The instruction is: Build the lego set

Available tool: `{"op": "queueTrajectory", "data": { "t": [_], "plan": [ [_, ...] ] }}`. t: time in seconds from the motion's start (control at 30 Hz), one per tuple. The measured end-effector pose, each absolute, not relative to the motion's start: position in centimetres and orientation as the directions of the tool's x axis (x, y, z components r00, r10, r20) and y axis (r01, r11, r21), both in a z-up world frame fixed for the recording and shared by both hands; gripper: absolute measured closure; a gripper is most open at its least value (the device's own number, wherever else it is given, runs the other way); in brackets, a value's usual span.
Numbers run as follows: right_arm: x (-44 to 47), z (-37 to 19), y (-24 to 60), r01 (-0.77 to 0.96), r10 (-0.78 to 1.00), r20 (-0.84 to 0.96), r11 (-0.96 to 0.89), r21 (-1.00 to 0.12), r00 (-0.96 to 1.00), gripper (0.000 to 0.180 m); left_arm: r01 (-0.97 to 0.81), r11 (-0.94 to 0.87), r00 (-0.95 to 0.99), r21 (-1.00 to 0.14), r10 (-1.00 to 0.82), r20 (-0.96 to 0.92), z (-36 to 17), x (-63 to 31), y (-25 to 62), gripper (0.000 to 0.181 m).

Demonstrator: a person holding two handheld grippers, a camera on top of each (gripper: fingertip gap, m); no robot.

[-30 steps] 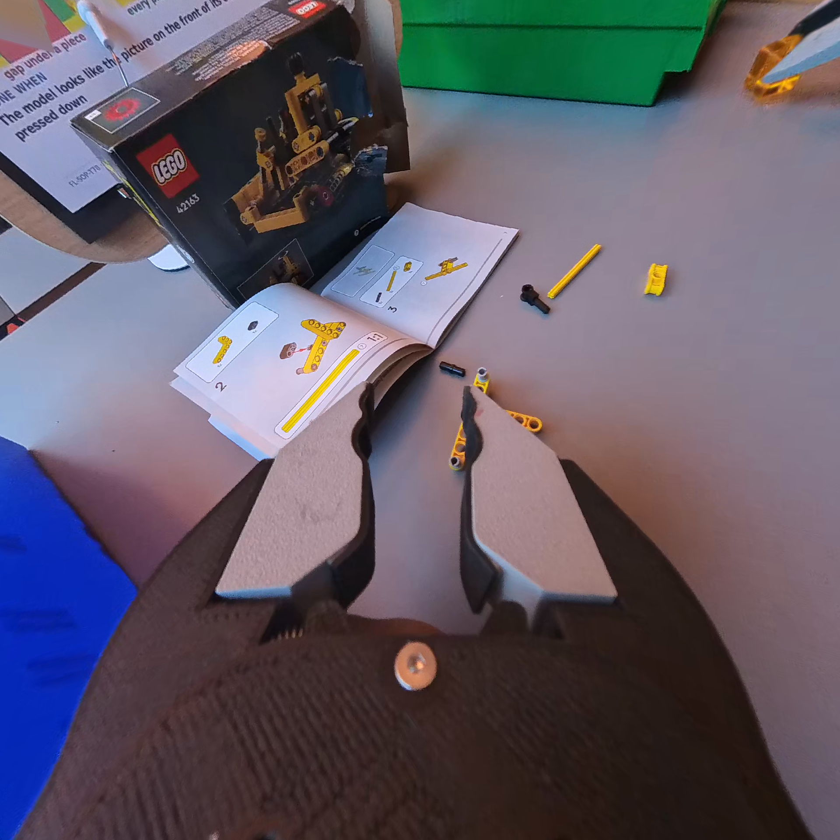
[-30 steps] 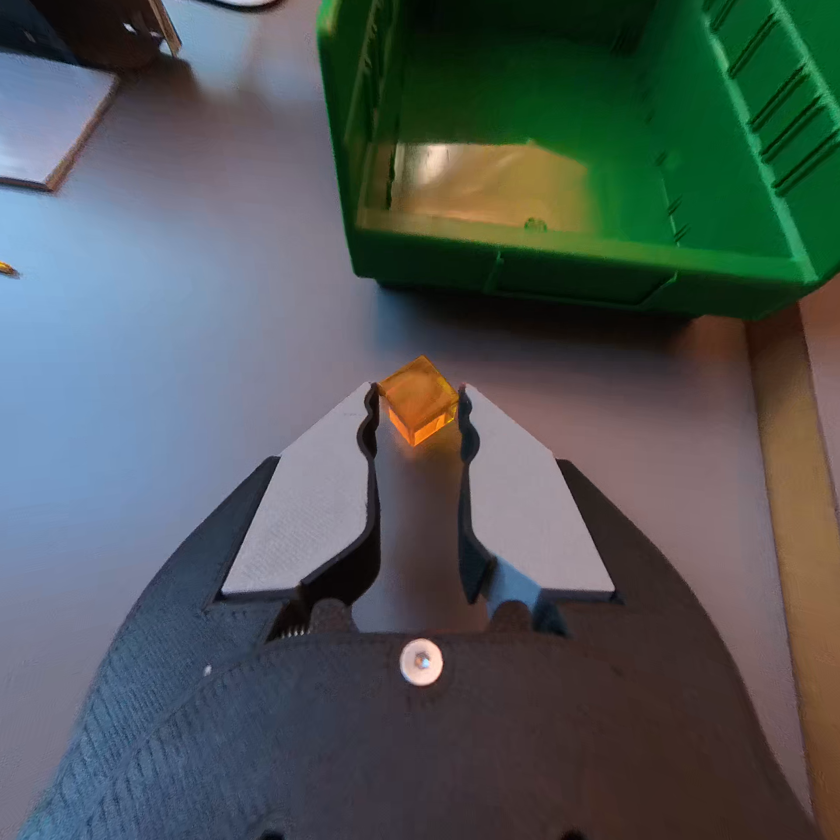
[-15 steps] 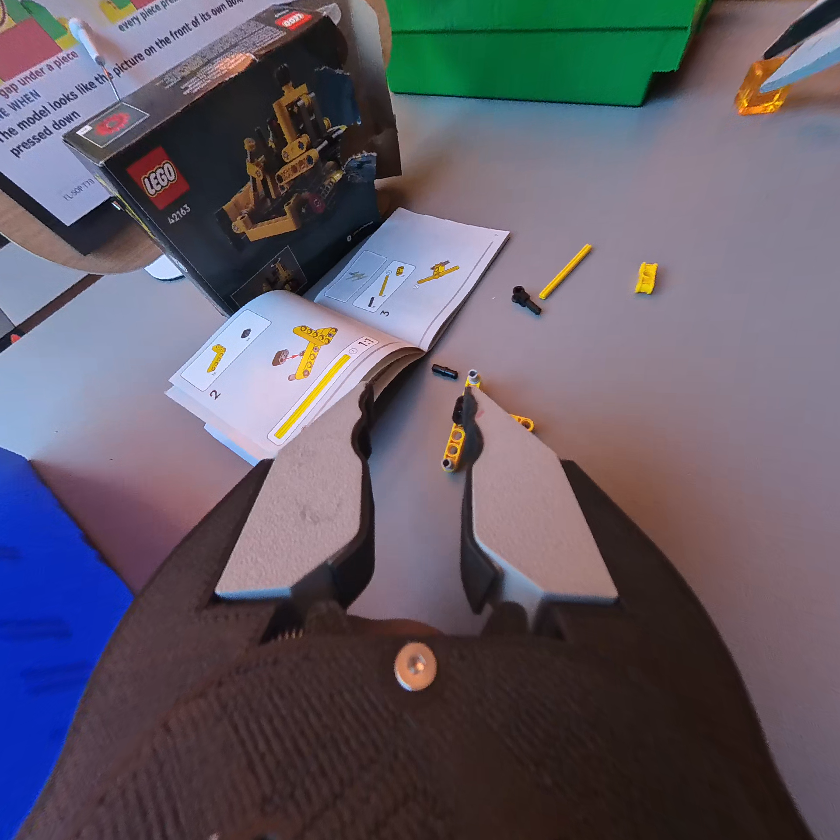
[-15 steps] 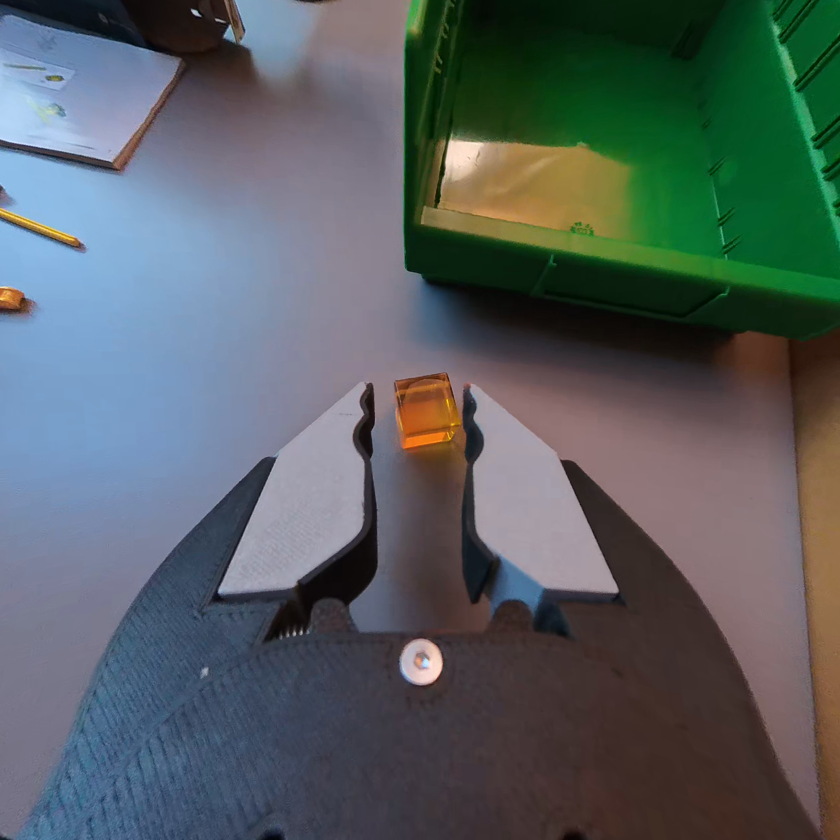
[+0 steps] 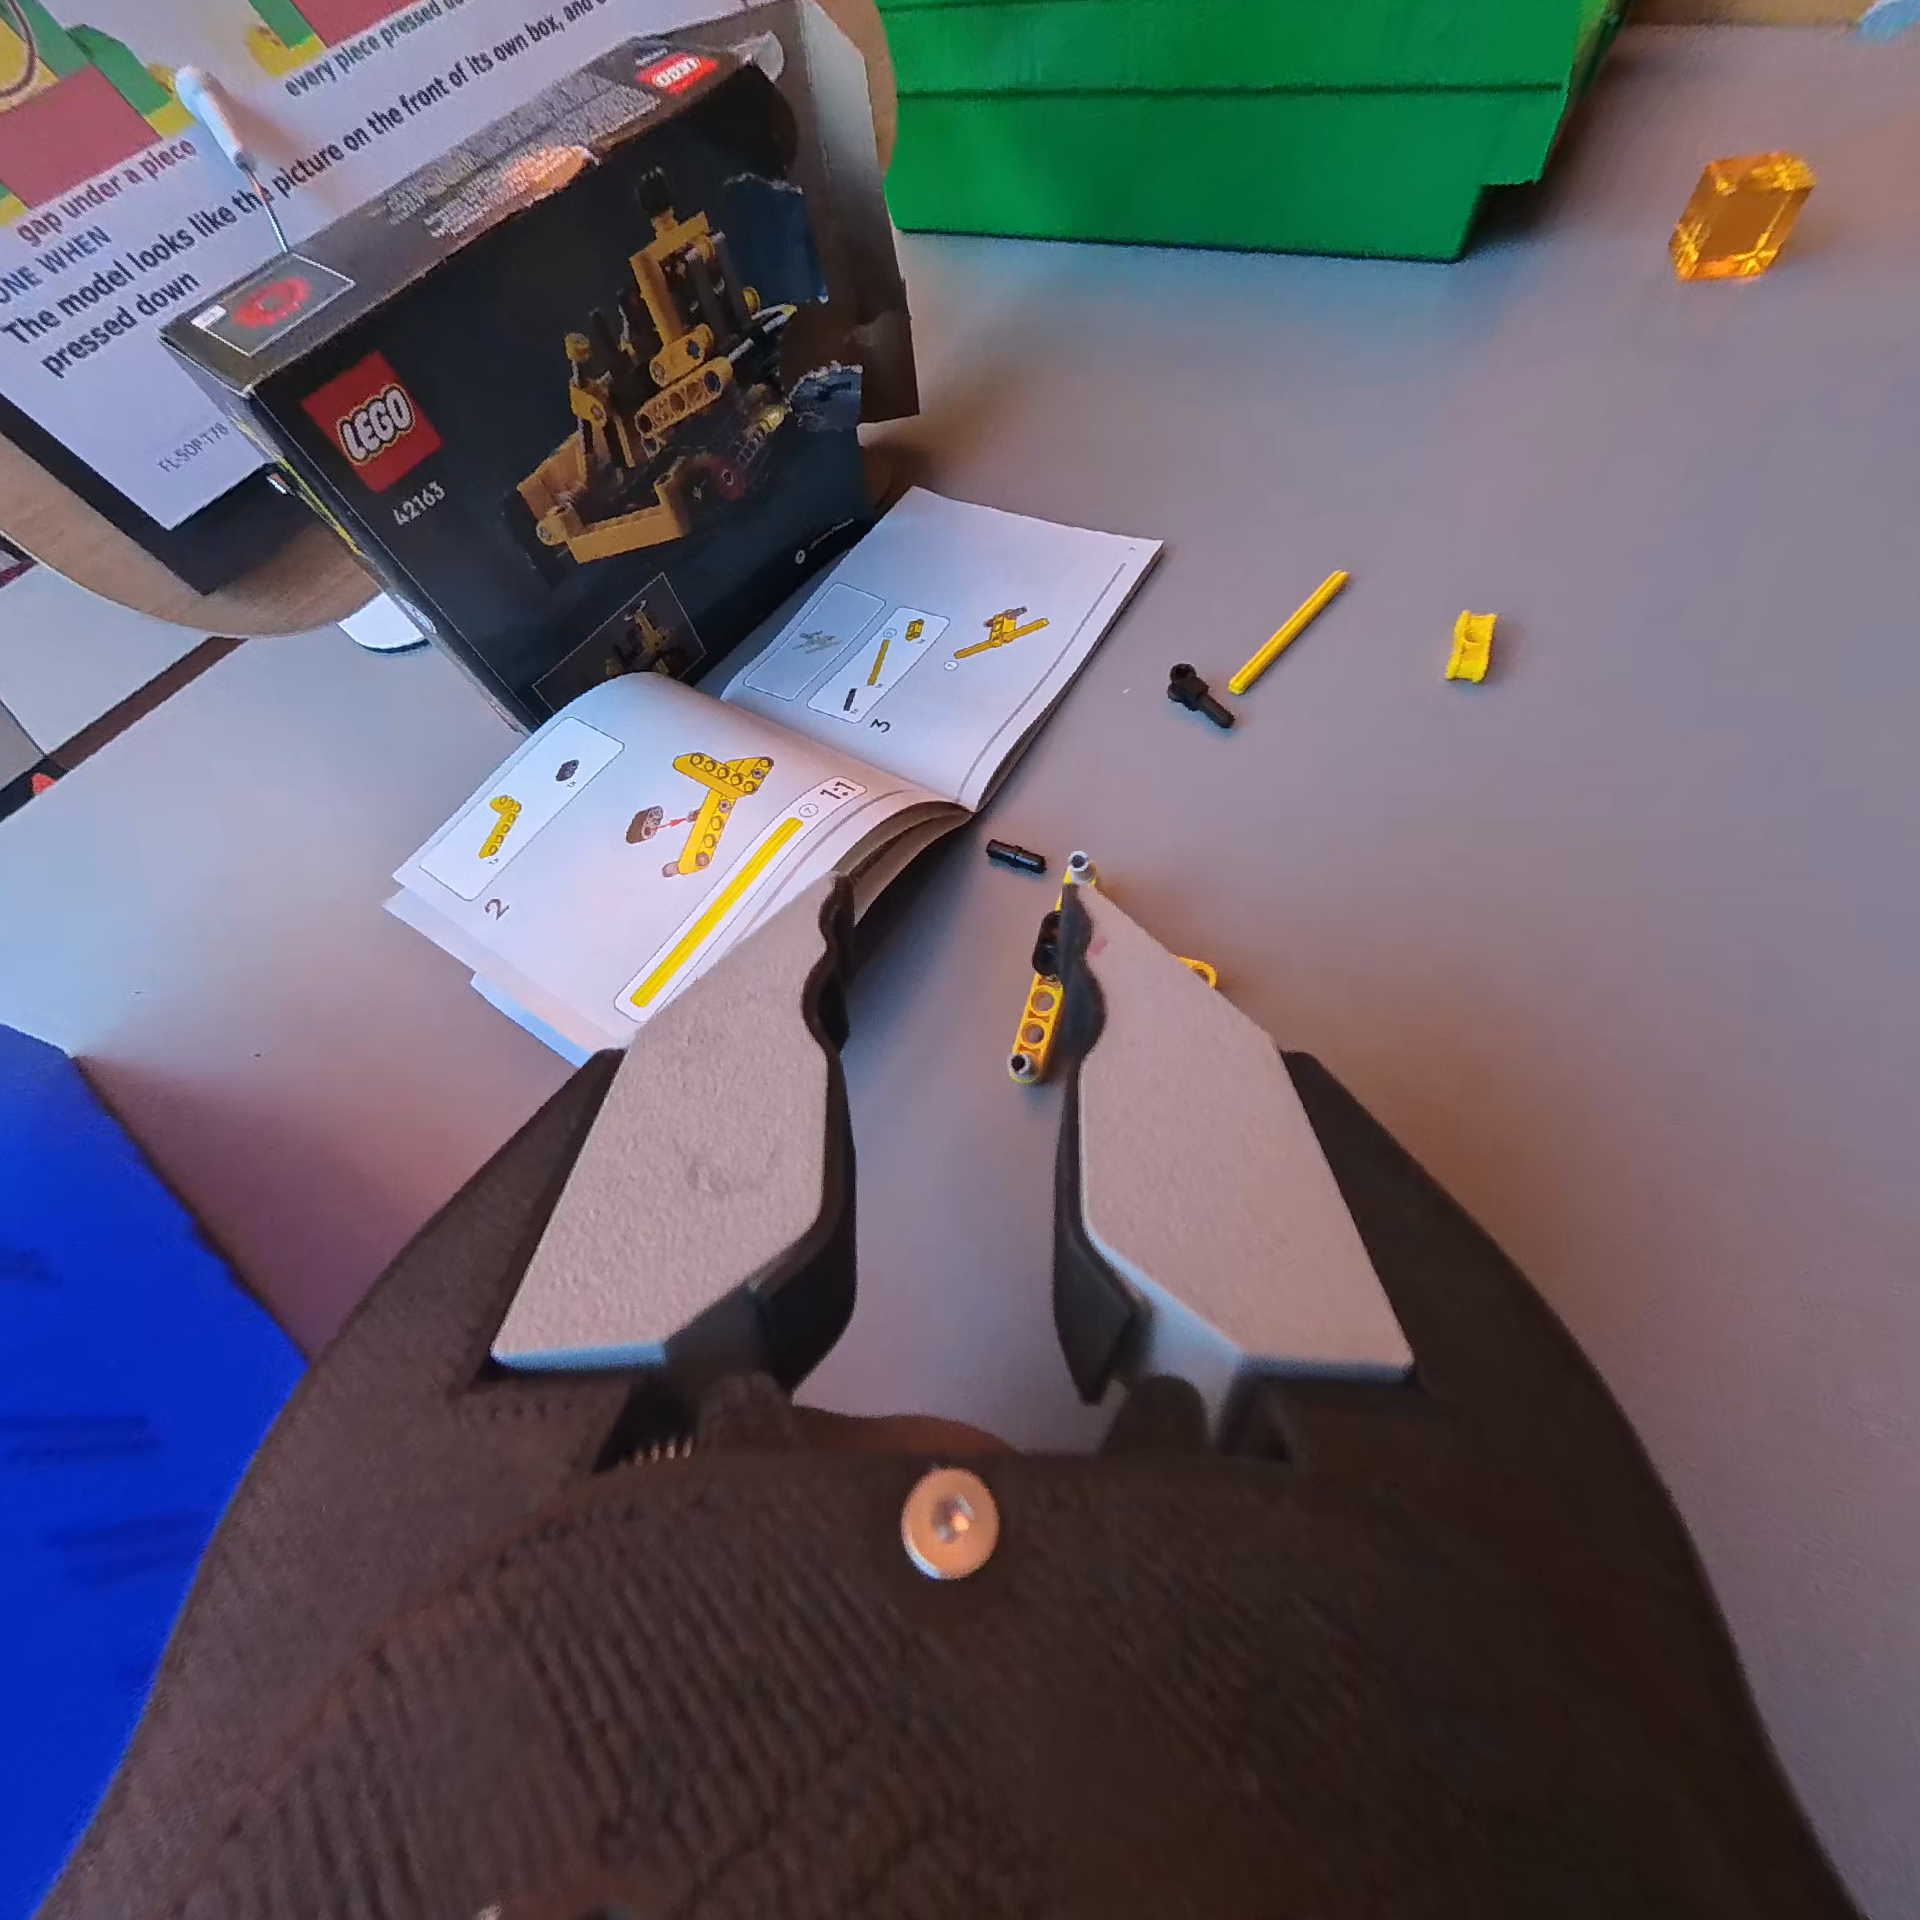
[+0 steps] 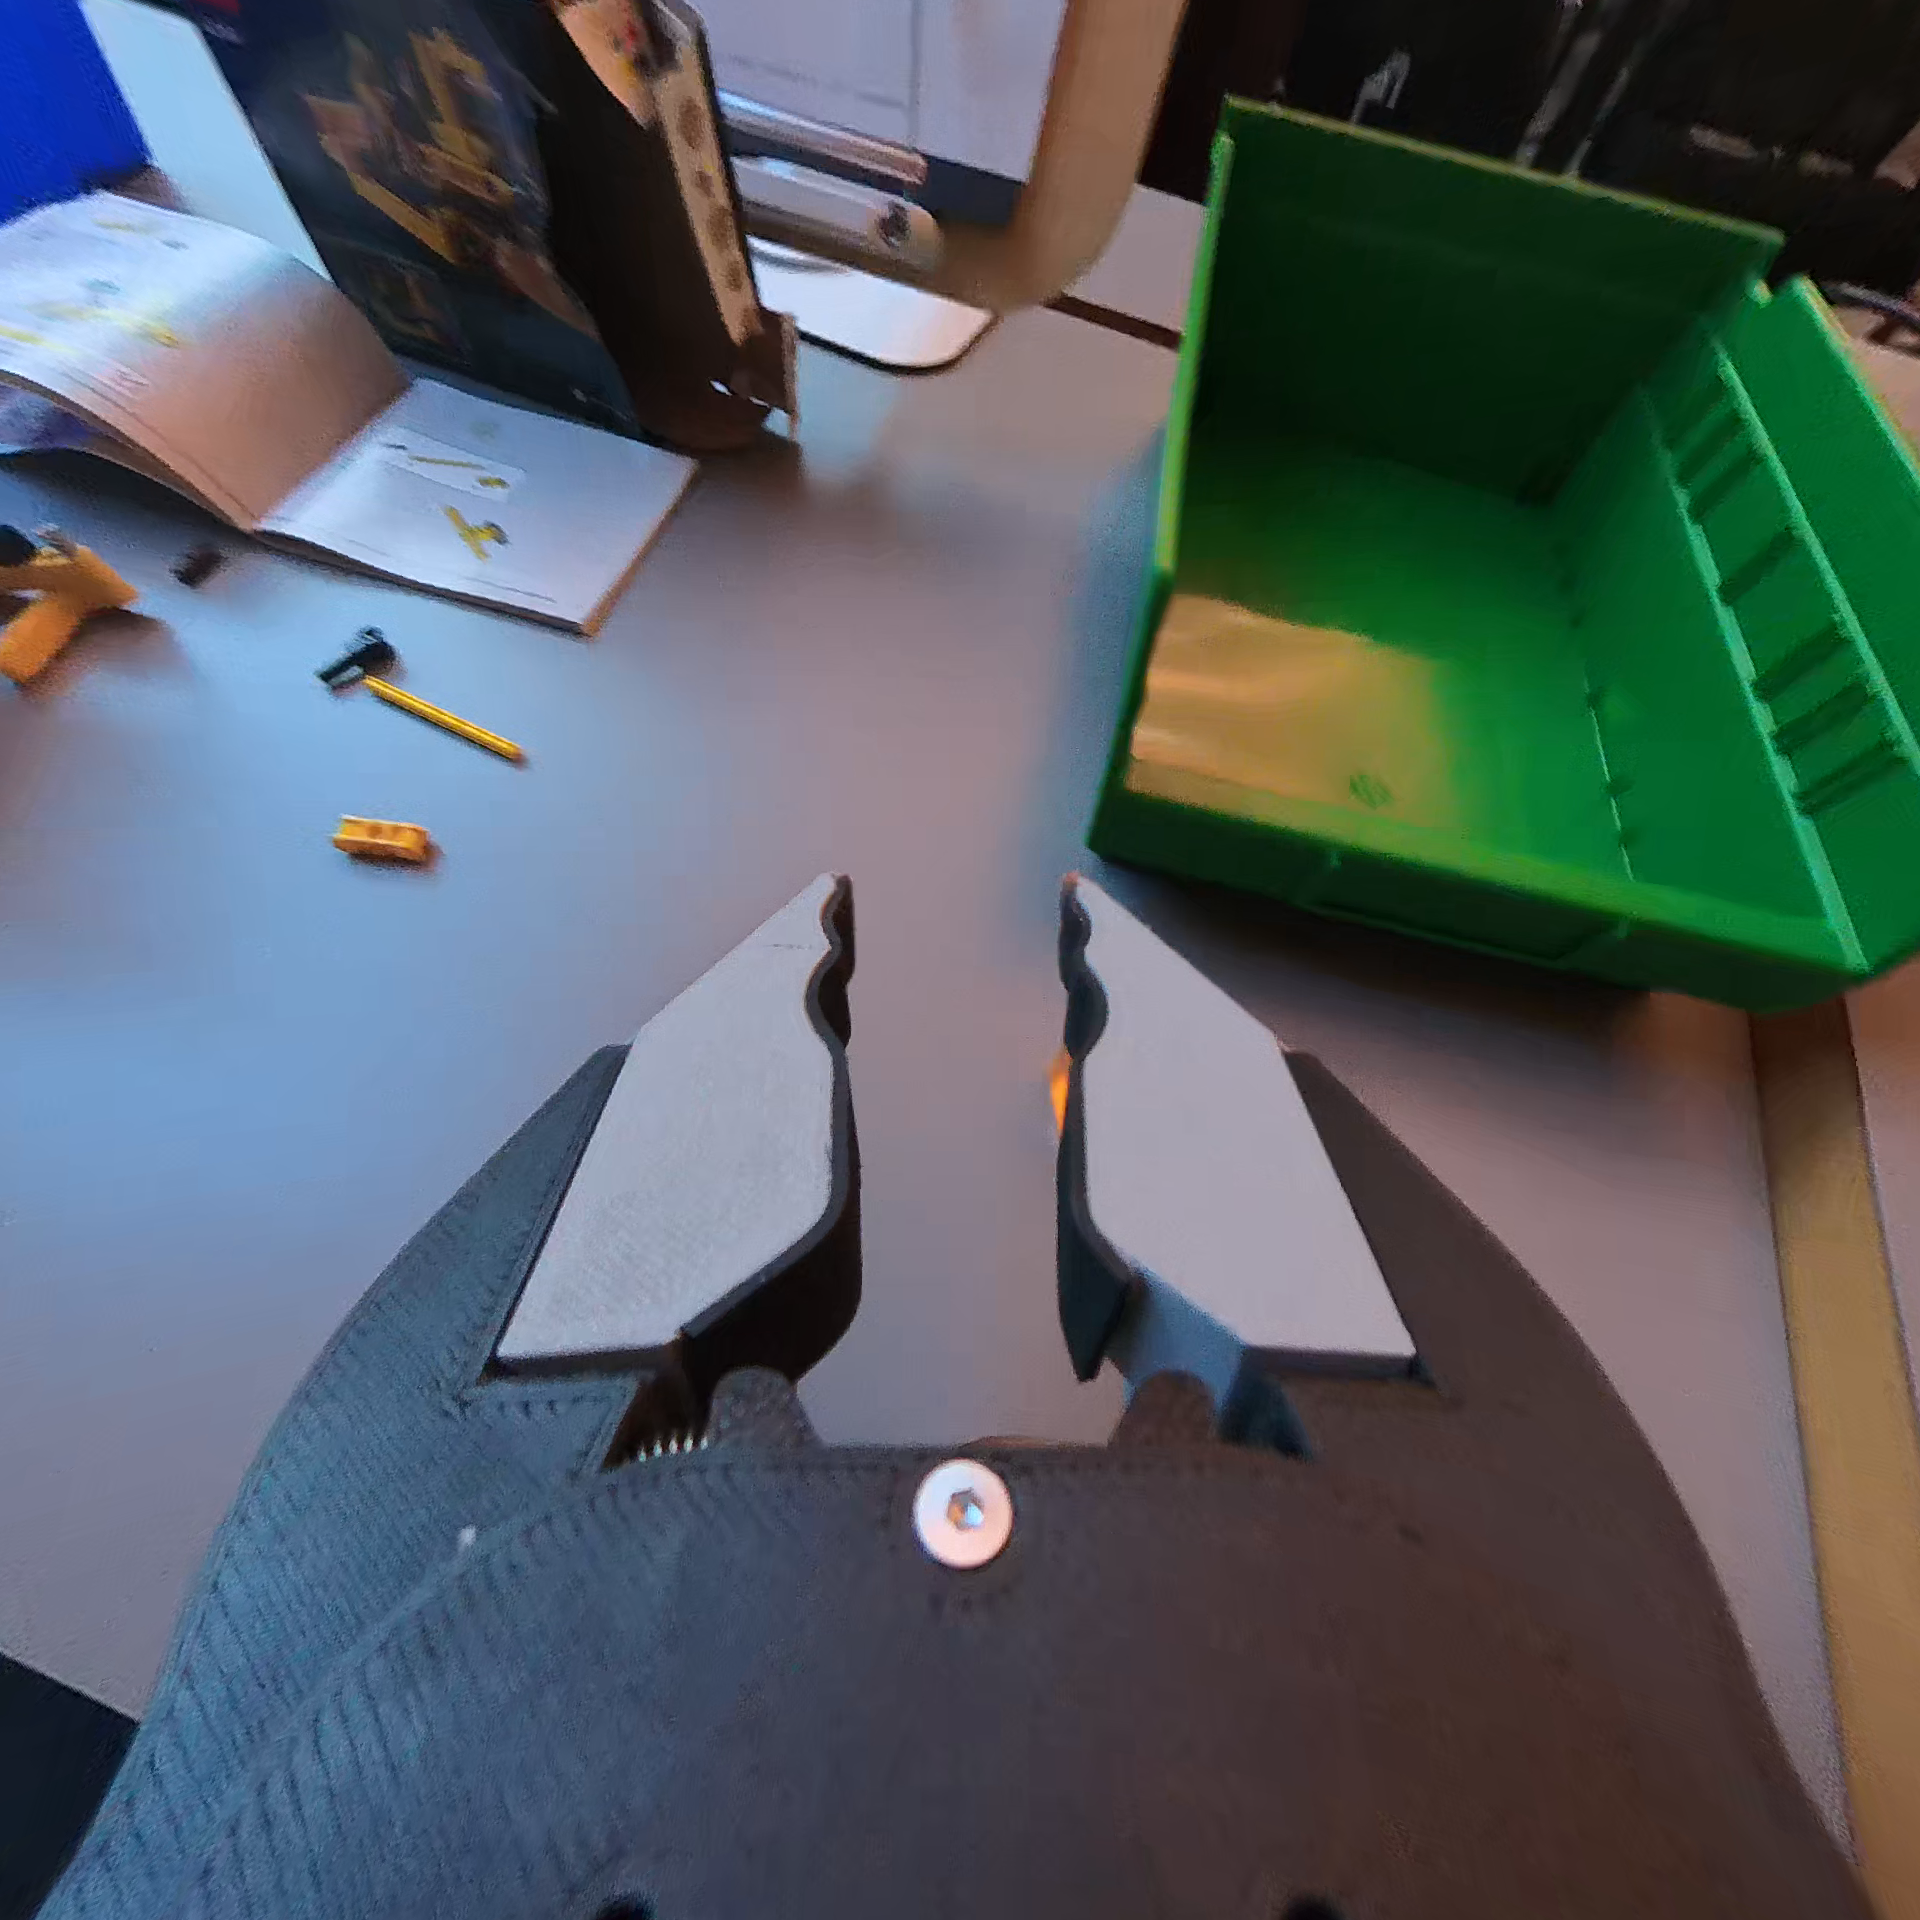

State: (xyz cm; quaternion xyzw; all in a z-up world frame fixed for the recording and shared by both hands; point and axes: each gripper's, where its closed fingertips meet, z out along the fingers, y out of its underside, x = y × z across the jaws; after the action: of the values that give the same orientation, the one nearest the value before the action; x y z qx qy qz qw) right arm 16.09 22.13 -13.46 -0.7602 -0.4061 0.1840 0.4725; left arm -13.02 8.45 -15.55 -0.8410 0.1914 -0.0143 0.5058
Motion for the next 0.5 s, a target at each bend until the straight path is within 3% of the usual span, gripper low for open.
{"op": "queueTrajectory", "data": {
  "t": [0.5],
  "plan": [
    [8.2, -15.6, 17.4, 0.497, 0.89, 0.11, -0.142, -0.856, 0.442, 0.142, -0.306, -0.412, 0.927, -0.858, -0.335, -0.169, -15.4, -13.1, 8.5, 0.144]
  ]
}}
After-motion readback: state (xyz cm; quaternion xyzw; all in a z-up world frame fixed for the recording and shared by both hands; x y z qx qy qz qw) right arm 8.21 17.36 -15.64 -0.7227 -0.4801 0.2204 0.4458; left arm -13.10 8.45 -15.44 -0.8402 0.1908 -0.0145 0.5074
